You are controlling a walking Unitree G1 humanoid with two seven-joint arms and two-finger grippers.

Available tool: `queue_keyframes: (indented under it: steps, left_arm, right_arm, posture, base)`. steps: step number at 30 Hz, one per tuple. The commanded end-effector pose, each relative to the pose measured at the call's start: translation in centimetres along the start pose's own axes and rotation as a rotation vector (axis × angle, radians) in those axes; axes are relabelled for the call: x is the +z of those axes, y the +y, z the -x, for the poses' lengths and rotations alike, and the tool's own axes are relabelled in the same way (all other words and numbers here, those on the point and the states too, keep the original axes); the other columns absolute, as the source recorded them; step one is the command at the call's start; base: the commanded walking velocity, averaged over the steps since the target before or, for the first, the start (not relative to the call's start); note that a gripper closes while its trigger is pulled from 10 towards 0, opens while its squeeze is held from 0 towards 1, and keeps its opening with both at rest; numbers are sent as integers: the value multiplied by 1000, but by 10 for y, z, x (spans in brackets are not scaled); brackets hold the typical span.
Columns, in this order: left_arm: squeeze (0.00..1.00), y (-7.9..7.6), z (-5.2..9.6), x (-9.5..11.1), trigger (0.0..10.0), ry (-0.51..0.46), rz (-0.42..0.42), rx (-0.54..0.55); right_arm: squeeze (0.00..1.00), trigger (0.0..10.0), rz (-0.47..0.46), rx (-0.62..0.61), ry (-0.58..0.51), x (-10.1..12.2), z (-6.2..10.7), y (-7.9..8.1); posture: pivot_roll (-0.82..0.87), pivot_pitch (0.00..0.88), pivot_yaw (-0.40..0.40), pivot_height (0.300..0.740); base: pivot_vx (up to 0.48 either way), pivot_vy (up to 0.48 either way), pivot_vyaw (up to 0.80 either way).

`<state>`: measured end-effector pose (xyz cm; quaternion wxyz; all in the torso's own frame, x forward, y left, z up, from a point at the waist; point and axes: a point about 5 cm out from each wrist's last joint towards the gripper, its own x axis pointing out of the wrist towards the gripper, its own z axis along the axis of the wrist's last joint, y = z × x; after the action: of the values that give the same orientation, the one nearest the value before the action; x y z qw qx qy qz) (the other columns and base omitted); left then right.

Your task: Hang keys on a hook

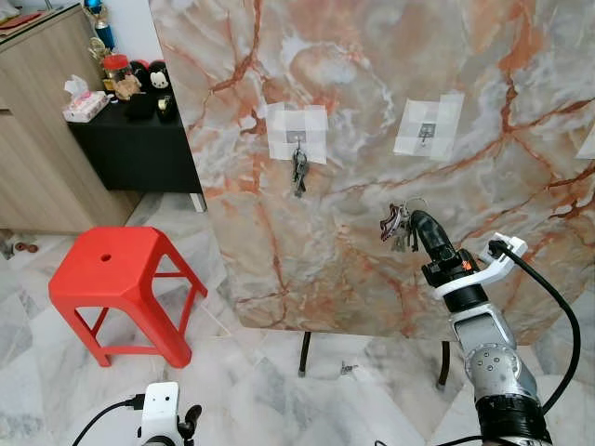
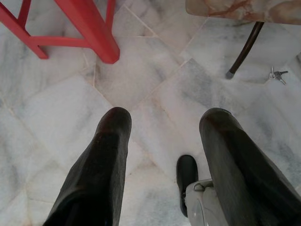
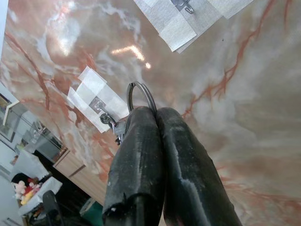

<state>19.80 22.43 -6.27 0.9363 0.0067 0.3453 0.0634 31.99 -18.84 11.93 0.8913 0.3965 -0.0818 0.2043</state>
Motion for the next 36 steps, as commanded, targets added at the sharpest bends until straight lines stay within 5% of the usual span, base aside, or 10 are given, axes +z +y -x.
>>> queue_keyframes:
  steps: [1, 27, 36]
  left_arm:
    - [0, 2, 1, -2, 10000, 10, 8, -2]
    - [0, 7, 0, 0, 10000, 10, 13, -6]
    - [0, 5, 1, -1, 10000, 9, 25, -3]
  right_arm:
    - [0, 10000, 49, 24, -5, 7, -2, 4]
    - [0, 10000, 93, -59, 11, -3, 1, -6]
    - [0, 10000, 100, -58, 16, -7, 2, -6]
  posture:
    - [51, 45, 38, 740]
    - [61, 18, 48, 740]
    - [58, 23, 46, 740]
  base:
    - [0, 0, 0]
    - [0, 0, 0]
    - [271, 0, 0]
